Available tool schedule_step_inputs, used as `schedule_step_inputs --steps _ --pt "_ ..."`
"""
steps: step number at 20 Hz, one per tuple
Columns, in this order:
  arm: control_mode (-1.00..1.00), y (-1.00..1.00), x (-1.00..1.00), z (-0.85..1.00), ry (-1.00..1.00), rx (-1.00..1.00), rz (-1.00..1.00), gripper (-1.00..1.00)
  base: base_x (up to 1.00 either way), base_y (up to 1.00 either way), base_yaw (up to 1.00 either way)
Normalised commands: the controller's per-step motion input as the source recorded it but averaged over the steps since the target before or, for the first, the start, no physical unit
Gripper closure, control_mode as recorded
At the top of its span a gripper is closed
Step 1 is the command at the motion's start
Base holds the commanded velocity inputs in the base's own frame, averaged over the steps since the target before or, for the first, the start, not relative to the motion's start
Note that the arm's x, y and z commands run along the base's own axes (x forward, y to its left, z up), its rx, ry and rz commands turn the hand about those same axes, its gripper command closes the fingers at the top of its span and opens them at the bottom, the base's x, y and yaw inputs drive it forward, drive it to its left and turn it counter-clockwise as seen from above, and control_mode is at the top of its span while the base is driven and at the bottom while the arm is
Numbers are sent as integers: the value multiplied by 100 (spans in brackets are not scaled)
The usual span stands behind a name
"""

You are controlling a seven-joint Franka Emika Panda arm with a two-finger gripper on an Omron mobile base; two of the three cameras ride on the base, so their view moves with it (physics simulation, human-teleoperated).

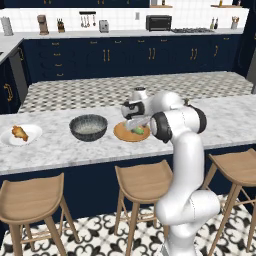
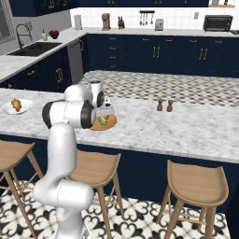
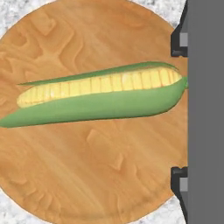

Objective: Pick the chicken drumstick and corn from their plates and place them in the bowl. Then put the bowl in the fridge.

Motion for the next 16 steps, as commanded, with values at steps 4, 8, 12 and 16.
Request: schedule_step_inputs --steps 4,8,12,16 --pt "-100 0 60 -31 0 0 3 -100 0 0 0" --pt "-100 -1 58 -29 0 0 3 -100 0 0 0" --pt "-100 -2 5 -31 0 0 4 100 0 0 0" --pt "-100 3 -35 -30 -2 -1 2 100 0 0 0"
